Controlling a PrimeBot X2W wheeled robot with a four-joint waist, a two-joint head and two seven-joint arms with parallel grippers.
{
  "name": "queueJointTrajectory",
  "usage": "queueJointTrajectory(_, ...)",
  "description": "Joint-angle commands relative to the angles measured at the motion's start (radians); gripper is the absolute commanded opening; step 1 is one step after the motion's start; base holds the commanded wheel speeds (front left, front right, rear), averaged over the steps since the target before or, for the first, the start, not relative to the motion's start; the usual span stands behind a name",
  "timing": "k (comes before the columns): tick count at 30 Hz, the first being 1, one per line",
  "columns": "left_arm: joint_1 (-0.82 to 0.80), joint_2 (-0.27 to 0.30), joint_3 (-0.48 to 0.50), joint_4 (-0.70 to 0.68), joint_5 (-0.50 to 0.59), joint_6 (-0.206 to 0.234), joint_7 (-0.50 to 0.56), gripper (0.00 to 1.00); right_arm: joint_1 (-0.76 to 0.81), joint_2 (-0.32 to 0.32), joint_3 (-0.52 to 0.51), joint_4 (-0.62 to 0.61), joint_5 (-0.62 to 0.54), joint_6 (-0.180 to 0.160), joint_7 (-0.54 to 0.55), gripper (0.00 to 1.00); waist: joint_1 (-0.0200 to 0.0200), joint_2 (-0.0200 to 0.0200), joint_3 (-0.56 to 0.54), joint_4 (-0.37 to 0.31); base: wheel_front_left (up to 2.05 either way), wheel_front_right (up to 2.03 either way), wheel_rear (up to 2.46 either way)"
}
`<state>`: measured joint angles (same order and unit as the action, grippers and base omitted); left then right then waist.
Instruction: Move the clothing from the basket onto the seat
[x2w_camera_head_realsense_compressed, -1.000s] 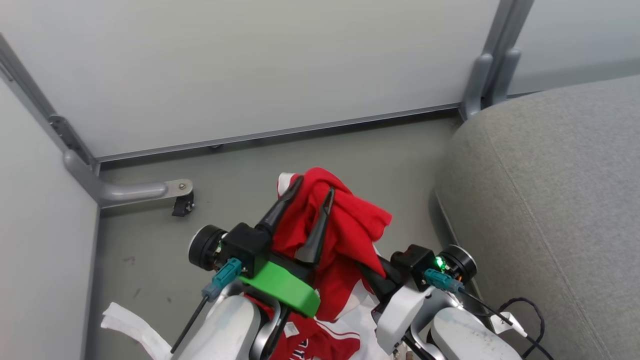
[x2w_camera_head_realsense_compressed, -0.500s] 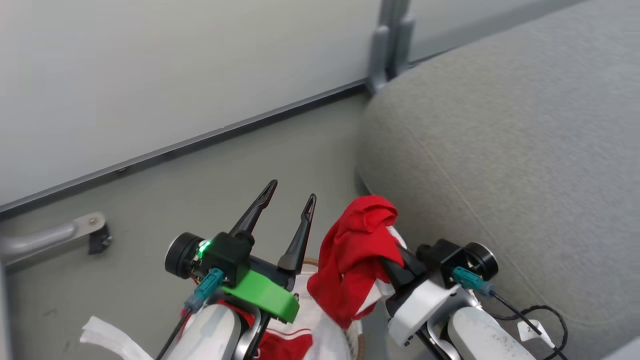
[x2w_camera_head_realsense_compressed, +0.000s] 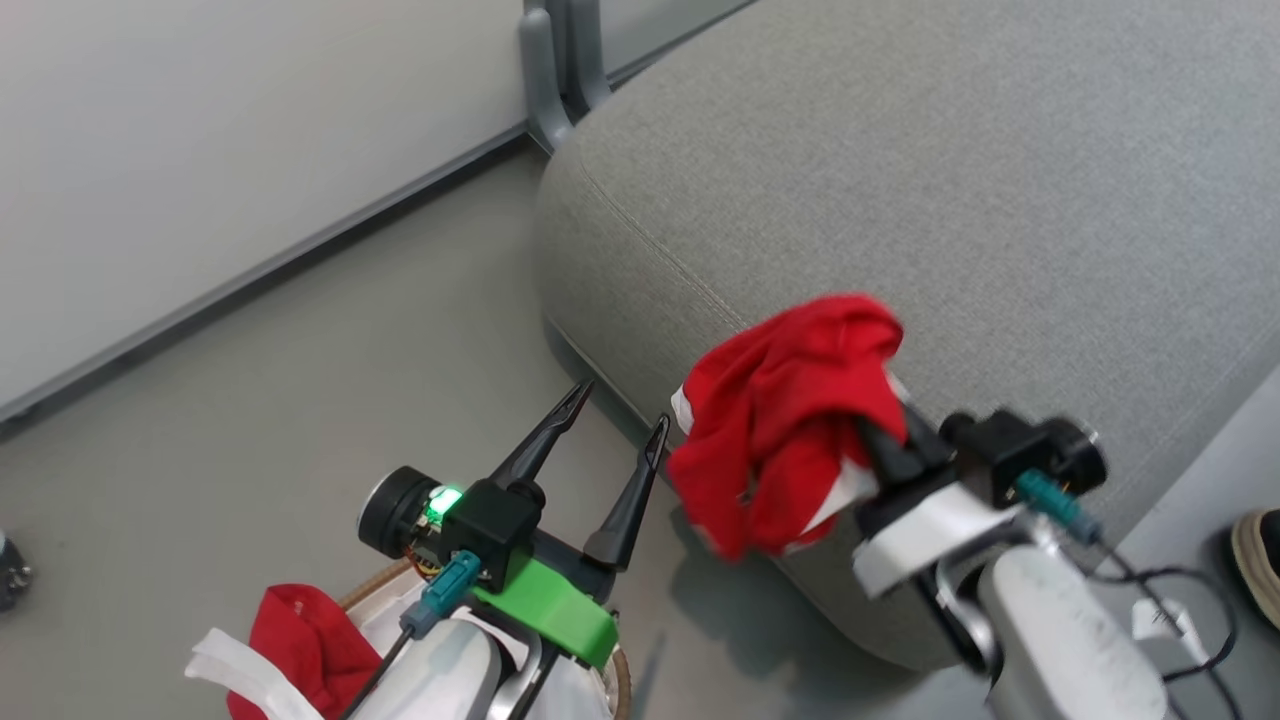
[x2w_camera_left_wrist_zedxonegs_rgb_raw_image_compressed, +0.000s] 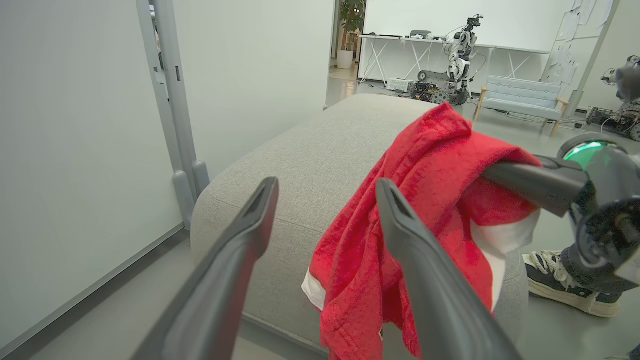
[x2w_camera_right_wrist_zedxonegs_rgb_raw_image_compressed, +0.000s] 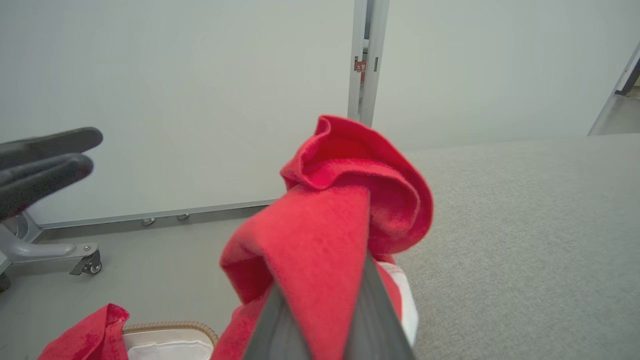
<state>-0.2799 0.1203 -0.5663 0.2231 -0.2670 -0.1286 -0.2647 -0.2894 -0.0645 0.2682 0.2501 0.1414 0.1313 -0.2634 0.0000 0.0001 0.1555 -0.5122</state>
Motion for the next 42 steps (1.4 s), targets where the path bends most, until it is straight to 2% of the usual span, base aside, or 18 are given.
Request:
queueJointTrajectory(1,-0.019,0.024,-0.002,0.001,-0.008,-0.004,0.000,1.00,-0.047,-0.017,-0.018,-0.017,-0.012,-0.001,-0.002,0.00,0.0000,-0.0001,0.069,-0.035,0.00,0.00,0.00)
queueJointTrajectory(10,-0.047,0.115,0.005,-0.023,0.005,-0.004,0.000,1.00,-0.357,-0.131,-0.082,0.009,-0.059,-0.001,-0.002,0.00,0.0000,-0.0001,0.216,-0.036,0.00,0.00,0.00)
queueJointTrajectory(19,-0.114,0.188,-0.039,-0.054,0.002,-0.004,0.000,1.00,-0.645,-0.212,-0.227,0.138,-0.114,-0.001,-0.002,0.00,0.0000,-0.0001,0.377,0.060,0.00,0.00,0.00)
queueJointTrajectory(26,-0.173,0.216,-0.071,-0.059,-0.010,-0.004,0.000,1.00,-0.737,-0.209,-0.320,0.342,-0.201,-0.001,-0.001,0.00,0.0000,-0.0001,0.463,0.134,0.00,0.00,0.00)
queueJointTrajectory(31,-0.184,0.215,-0.059,-0.046,-0.015,-0.004,0.000,1.00,-0.673,-0.179,-0.438,0.492,-0.283,-0.001,-0.001,0.02,0.0000,-0.0001,0.480,0.164,0.00,0.00,0.00)
queueJointTrajectory(34,-0.178,0.211,-0.054,-0.039,-0.017,-0.004,0.001,1.00,-0.616,-0.167,-0.511,0.539,-0.320,-0.001,-0.001,0.24,0.0000,-0.0001,0.471,0.171,0.00,0.00,0.00)
queueJointTrajectory(36,-0.172,0.207,-0.048,-0.035,-0.018,-0.004,0.000,1.00,-0.569,-0.155,-0.564,0.548,-0.341,-0.001,-0.002,0.49,0.0000,-0.0001,0.460,0.174,0.00,0.00,0.00)
queueJointTrajectory(37,-0.169,0.203,-0.045,-0.032,-0.020,-0.004,0.000,1.00,-0.538,-0.147,-0.590,0.548,-0.351,-0.001,-0.002,0.95,0.0000,-0.0001,0.453,0.175,0.00,0.00,0.00)
queueJointTrajectory(38,-0.166,0.200,-0.041,-0.030,-0.020,-0.004,0.000,1.00,-0.513,-0.139,-0.610,0.545,-0.352,-0.001,-0.002,1.00,0.0000,-0.0001,0.446,0.175,0.00,0.00,0.00)
queueJointTrajectory(42,-0.147,0.186,-0.026,-0.017,-0.017,-0.004,0.000,1.00,-0.425,-0.110,-0.675,0.507,-0.357,-0.001,-0.002,1.00,0.0000,-0.0001,0.403,0.174,0.00,0.00,0.00)
